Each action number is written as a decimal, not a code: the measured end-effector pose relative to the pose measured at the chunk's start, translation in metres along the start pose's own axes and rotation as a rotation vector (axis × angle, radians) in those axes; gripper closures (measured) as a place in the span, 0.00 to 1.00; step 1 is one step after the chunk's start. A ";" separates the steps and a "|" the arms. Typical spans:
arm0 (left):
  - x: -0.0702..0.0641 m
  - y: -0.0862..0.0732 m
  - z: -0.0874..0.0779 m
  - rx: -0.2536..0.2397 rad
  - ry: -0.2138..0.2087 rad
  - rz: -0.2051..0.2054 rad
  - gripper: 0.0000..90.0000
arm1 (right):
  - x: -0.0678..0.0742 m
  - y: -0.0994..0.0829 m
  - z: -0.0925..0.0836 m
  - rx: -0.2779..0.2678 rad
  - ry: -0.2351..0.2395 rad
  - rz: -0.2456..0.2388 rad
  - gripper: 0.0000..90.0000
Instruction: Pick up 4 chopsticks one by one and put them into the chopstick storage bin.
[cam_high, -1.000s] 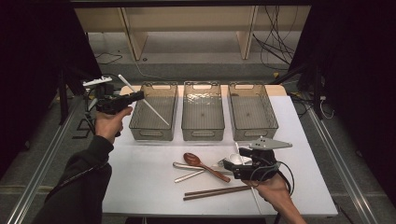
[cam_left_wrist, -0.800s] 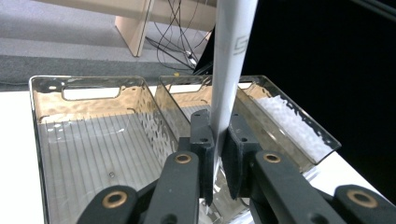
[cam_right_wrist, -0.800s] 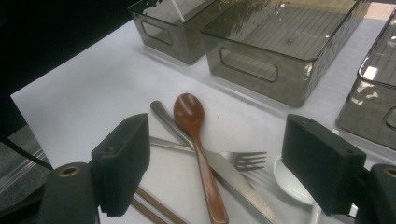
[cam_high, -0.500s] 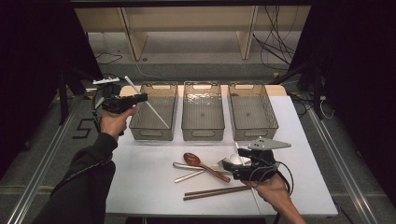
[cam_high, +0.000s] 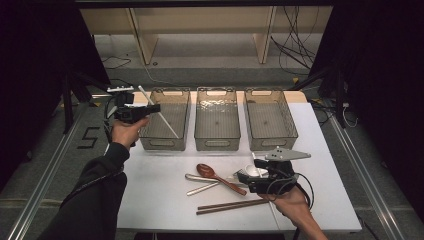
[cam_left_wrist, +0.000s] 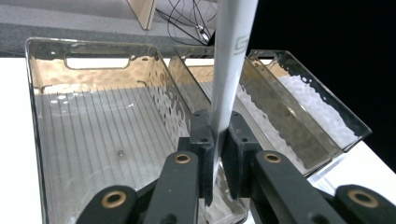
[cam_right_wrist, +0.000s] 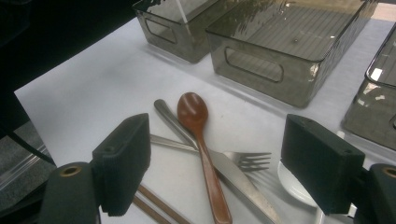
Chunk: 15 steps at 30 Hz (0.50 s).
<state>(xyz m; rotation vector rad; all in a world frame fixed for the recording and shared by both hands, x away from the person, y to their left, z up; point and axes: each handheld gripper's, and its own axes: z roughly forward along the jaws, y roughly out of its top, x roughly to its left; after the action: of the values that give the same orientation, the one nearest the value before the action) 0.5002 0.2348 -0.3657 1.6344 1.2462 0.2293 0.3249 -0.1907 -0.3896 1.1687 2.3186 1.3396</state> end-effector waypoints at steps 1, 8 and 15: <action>0.000 0.000 0.001 0.005 0.001 0.001 0.91 | 0.000 0.000 0.000 0.000 0.000 -0.001 0.28; -0.004 0.002 0.010 0.027 0.010 0.010 0.91 | 0.000 0.000 0.000 0.000 0.001 0.000 0.28; -0.006 0.004 0.017 0.057 0.021 0.017 0.91 | 0.000 0.000 0.000 0.000 0.000 0.000 0.28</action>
<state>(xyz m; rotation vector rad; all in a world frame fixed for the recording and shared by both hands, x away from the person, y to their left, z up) 0.5112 0.2201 -0.3682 1.6963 1.2651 0.2240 0.3249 -0.1910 -0.3894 1.1688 2.3184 1.3392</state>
